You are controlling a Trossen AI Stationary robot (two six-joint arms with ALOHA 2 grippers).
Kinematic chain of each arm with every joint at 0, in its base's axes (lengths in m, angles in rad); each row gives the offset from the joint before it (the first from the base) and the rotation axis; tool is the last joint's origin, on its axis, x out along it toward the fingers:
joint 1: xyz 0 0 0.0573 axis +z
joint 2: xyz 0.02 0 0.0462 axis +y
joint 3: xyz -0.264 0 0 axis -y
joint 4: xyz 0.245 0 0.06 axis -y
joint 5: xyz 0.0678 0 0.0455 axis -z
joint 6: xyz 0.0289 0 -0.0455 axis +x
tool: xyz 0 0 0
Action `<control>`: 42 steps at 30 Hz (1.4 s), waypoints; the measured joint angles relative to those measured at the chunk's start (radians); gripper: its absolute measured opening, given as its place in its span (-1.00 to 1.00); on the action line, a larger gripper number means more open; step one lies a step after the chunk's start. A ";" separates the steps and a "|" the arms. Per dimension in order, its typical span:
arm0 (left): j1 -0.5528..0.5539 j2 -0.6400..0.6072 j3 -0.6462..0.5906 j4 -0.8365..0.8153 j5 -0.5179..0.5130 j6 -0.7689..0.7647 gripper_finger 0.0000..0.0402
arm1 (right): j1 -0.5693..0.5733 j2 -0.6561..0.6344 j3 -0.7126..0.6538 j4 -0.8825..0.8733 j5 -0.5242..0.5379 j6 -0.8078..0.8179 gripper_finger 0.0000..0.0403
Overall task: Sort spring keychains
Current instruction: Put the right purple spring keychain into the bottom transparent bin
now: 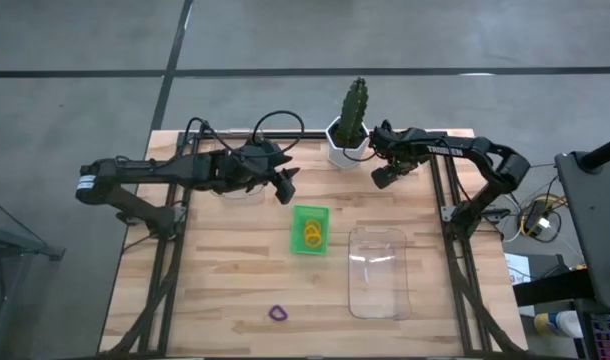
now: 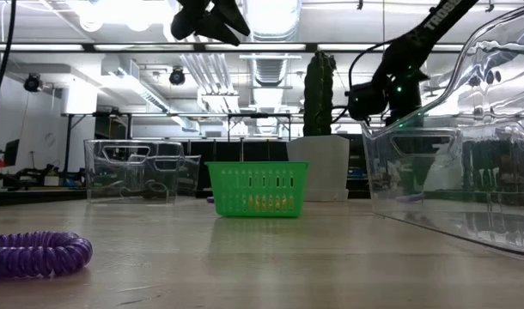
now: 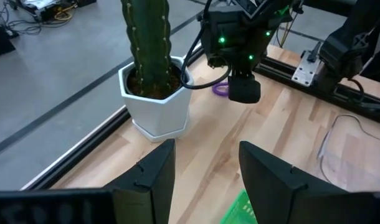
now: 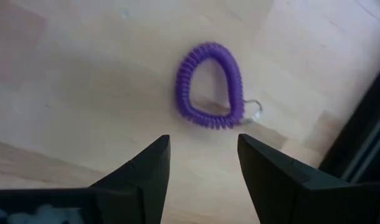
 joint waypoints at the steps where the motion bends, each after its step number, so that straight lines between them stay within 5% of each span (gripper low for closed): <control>1: 0.003 0.000 0.000 0.000 0.000 0.002 -0.16 | 0.000 0.006 0.000 0.010 0.000 -0.012 -0.10; 25: 0.039 0.000 0.000 0.002 0.000 0.004 -0.16 | -0.001 0.157 0.016 0.090 -0.031 -0.123 -0.12; 42: 0.040 0.000 0.000 -0.013 0.000 0.004 -0.16 | -0.002 0.118 -0.001 0.093 -0.031 -0.066 -0.76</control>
